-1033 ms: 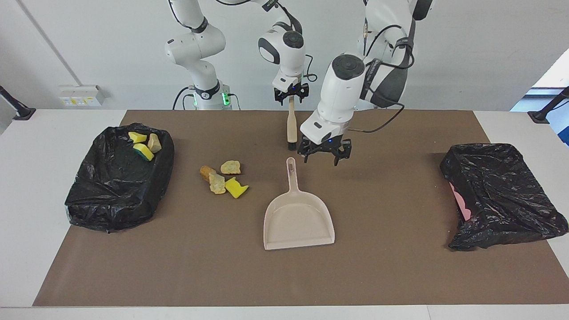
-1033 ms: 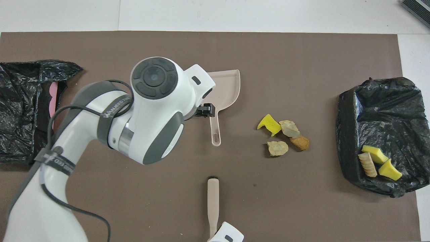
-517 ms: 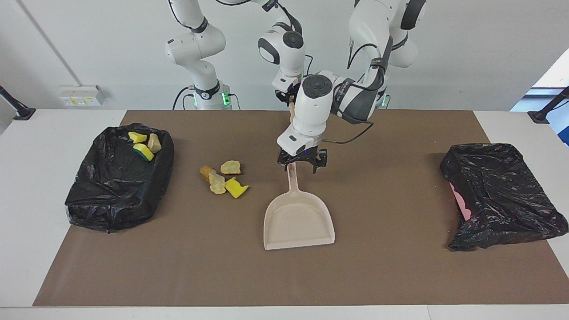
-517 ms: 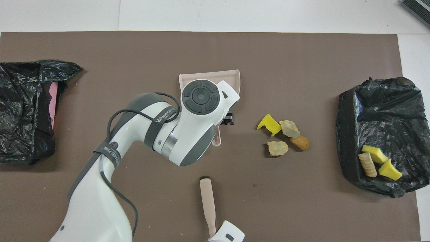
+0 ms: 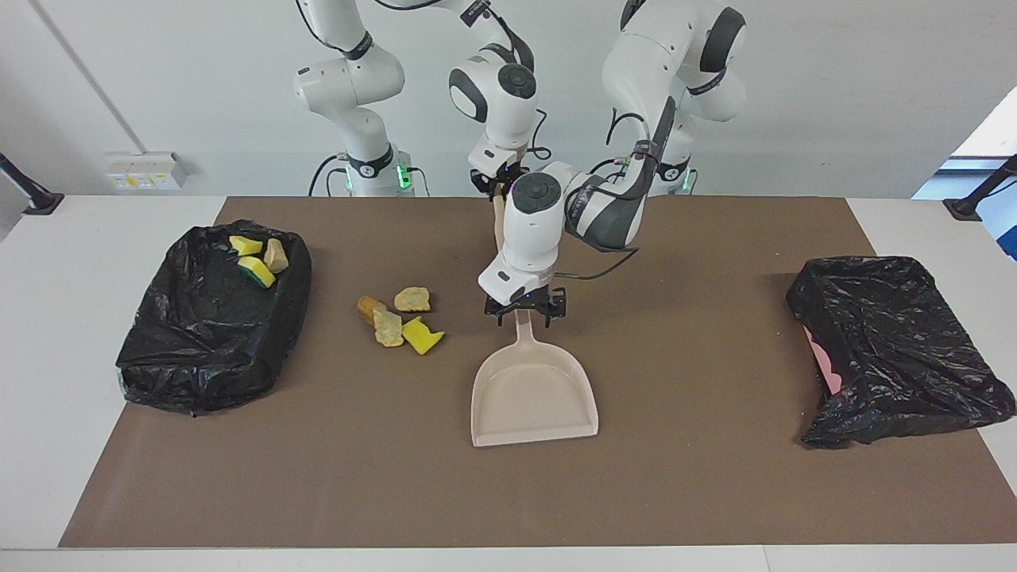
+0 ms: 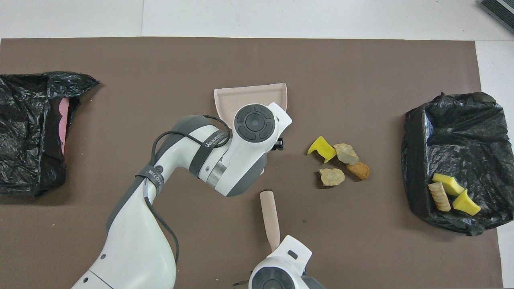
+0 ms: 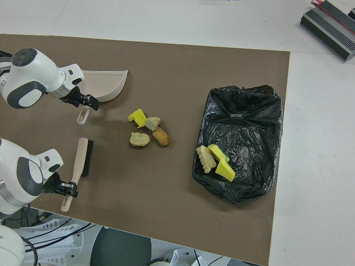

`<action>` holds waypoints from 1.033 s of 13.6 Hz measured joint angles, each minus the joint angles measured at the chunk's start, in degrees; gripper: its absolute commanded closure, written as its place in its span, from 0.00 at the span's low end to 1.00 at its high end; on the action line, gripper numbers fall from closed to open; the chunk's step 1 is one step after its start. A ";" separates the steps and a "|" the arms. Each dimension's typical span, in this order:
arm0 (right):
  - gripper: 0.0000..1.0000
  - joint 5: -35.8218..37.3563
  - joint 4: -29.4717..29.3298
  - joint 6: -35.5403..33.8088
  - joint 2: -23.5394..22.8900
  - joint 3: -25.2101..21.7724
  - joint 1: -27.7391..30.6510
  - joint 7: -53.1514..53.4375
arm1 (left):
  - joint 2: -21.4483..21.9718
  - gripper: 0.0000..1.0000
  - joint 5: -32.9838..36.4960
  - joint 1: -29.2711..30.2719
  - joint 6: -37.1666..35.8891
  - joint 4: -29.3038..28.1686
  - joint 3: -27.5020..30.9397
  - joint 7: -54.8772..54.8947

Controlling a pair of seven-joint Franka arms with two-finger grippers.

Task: Sweep and dump trash in bin
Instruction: 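Reach the left gripper toward the dustpan handle, then grasp the dustpan with the left gripper while the right gripper takes the brush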

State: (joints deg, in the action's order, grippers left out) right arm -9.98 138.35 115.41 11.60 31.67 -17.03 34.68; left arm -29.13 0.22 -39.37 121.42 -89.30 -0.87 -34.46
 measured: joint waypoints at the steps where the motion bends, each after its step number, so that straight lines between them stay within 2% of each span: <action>1: 1.00 0.04 -0.28 -2.06 1.50 -0.14 2.83 -2.64 | 0.00 0.41 0.13 0.00 0.05 0.04 0.09 0.00; 3: 1.00 0.25 -0.38 -5.33 4.59 -0.36 8.16 -7.17 | 0.00 0.42 0.29 0.04 0.36 0.05 0.30 0.00; 4: 1.00 0.78 -0.38 -6.44 5.90 -0.44 10.73 -9.49 | 0.00 0.46 0.30 0.03 0.42 0.05 0.30 0.00; 7: 1.00 4.14 -0.42 -7.43 8.59 -0.61 19.43 -16.47 | 0.00 0.48 0.35 0.03 0.45 0.05 0.29 0.01; 12: 1.00 12.89 -1.43 -7.00 9.12 -0.78 33.99 -30.65 | -0.05 0.49 0.37 0.00 0.45 0.03 0.21 0.06; 14: 1.00 15.29 -1.22 -5.71 8.90 -0.79 39.16 -35.58 | -0.07 0.56 0.37 -0.02 0.44 0.02 0.18 0.19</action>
State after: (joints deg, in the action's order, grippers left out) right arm 5.31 137.13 109.70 20.50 30.88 22.13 -0.90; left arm -29.20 0.59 -39.39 121.87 -89.27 -0.68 -34.27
